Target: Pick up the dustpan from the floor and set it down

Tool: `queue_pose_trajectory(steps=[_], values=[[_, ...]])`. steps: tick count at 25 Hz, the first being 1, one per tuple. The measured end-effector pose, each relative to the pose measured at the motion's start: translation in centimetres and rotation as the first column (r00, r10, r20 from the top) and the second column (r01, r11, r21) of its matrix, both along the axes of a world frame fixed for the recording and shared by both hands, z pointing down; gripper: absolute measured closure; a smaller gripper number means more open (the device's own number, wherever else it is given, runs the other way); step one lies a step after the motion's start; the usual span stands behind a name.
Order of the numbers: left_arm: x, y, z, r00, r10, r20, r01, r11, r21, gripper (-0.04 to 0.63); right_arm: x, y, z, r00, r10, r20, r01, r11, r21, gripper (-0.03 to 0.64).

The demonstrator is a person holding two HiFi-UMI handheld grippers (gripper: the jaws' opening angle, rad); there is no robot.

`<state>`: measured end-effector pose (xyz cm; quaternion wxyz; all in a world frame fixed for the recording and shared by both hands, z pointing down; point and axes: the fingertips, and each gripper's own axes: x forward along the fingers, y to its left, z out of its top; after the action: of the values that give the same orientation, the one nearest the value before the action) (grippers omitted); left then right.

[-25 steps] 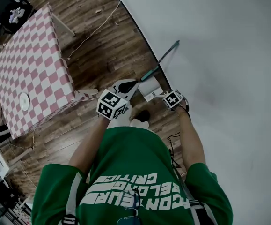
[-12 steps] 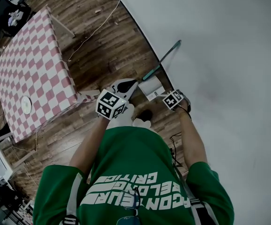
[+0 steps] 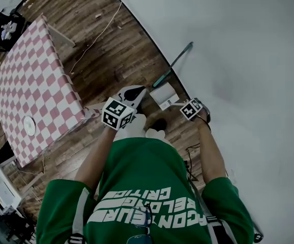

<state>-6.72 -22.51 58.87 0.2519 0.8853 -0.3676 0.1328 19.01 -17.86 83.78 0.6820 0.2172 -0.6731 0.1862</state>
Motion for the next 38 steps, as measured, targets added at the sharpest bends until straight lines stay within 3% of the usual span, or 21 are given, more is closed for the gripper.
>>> queue_pose_trajectory(steps=[7,13,22,29,38], values=[[-1.0,-1.0,0.5,0.998,0.056,-0.028,-0.056,0.998,-0.012,0.592,1.0,0.8,-2.7,0.999,0.036,-0.017,-0.036,0.999,0.000,0.500],[-1.6,-1.9,1.3,0.992,0.119,-0.041,-0.120,0.992,-0.024,0.592,2.4,1.5,-8.3,0.998,0.056,-0.013,-0.056,0.998,0.013,0.500],[-0.4,-0.4,-1.1,0.991,0.130,-0.033,-0.129,0.991,0.040,0.592,5.0,4.8,-19.1,1.000,0.002,0.028,-0.004,0.998,0.057,0.500],[2.1,5.0,-2.5,0.991,0.128,-0.022,-0.126,0.989,0.077,0.592,7.4,9.4,-26.0,0.998,0.005,0.069,-0.019,0.981,0.195,0.500],[4.6,10.2,-5.0,0.994,0.107,-0.033,-0.101,0.986,0.131,0.592,10.8,16.7,-30.6,0.975,0.088,0.203,-0.160,0.914,0.373,0.500]])
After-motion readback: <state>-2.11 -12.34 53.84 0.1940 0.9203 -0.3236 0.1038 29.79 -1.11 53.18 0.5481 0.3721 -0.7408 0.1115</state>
